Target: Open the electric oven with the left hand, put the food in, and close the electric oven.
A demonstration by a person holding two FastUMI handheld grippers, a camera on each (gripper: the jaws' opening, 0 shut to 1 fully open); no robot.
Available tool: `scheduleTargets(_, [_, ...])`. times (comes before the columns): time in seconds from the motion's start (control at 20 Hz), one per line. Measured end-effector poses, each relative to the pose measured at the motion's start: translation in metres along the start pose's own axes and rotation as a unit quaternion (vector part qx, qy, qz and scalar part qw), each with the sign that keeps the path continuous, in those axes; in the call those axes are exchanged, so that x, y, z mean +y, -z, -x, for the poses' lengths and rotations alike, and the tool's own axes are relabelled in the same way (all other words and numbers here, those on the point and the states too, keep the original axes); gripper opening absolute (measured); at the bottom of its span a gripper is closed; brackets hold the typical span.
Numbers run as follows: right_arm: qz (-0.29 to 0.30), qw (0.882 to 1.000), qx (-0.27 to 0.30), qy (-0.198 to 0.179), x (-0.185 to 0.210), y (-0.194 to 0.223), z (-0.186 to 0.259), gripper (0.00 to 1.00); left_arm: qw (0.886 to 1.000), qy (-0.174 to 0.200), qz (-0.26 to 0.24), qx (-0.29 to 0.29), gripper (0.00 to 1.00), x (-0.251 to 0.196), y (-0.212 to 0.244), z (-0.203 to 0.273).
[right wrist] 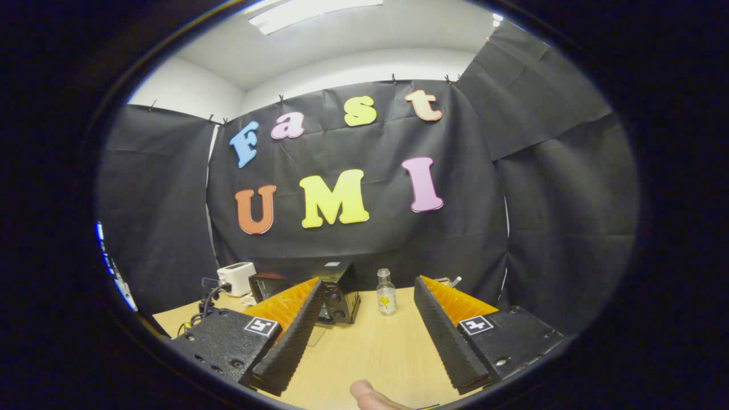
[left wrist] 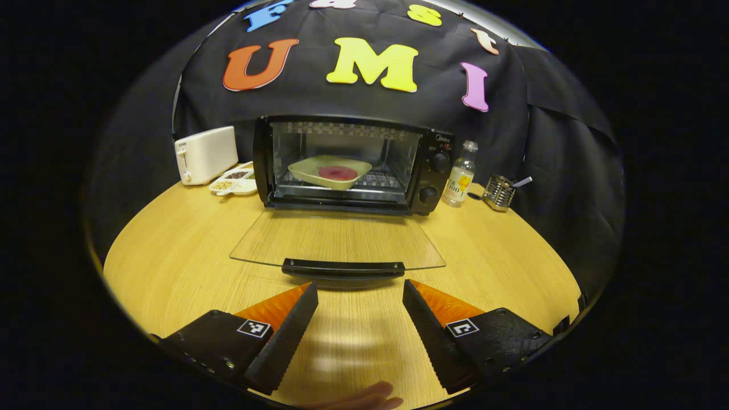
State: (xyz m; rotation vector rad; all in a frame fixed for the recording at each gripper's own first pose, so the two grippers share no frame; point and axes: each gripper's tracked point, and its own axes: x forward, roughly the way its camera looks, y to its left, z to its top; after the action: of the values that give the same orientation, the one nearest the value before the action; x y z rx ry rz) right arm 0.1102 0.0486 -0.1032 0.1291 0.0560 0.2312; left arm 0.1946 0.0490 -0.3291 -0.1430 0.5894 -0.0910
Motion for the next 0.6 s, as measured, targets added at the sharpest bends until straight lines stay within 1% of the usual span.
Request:
scheduleTargets(0.15, [0.003,1.0,-0.006,-0.016,0.001,0.0,-0.005,1.0,0.999,-0.035,-0.025,0.005,0.96,0.011,-0.003,-0.017])
scheduleTargets(0.25, [0.009,1.0,-0.007,-0.023,0.002,0.0,-0.008,1.0,0.999,-0.037,-0.029,0.01,0.96,0.01,-0.001,-0.027])
scheduleTargets(0.35, [0.01,0.999,-0.012,-0.032,0.006,0.0,-0.01,1.0,0.997,-0.055,-0.044,0.014,0.96,0.018,-0.003,-0.032])
scheduleTargets(0.4, [0.01,0.999,-0.015,-0.038,0.008,-0.002,-0.012,1.0,0.997,-0.055,-0.046,0.023,0.96,0.019,0.001,-0.04])
scheduleTargets(0.55, [-0.001,0.999,-0.019,-0.044,0.008,-0.002,-0.018,1.0,0.997,-0.054,-0.033,0.033,0.96,0.021,0.002,-0.039])
scheduleTargets(0.6, [-0.005,0.999,-0.016,-0.046,0.008,0.0,-0.02,0.96,0.997,-0.054,-0.033,0.035,0.97,0.02,0.001,-0.039])
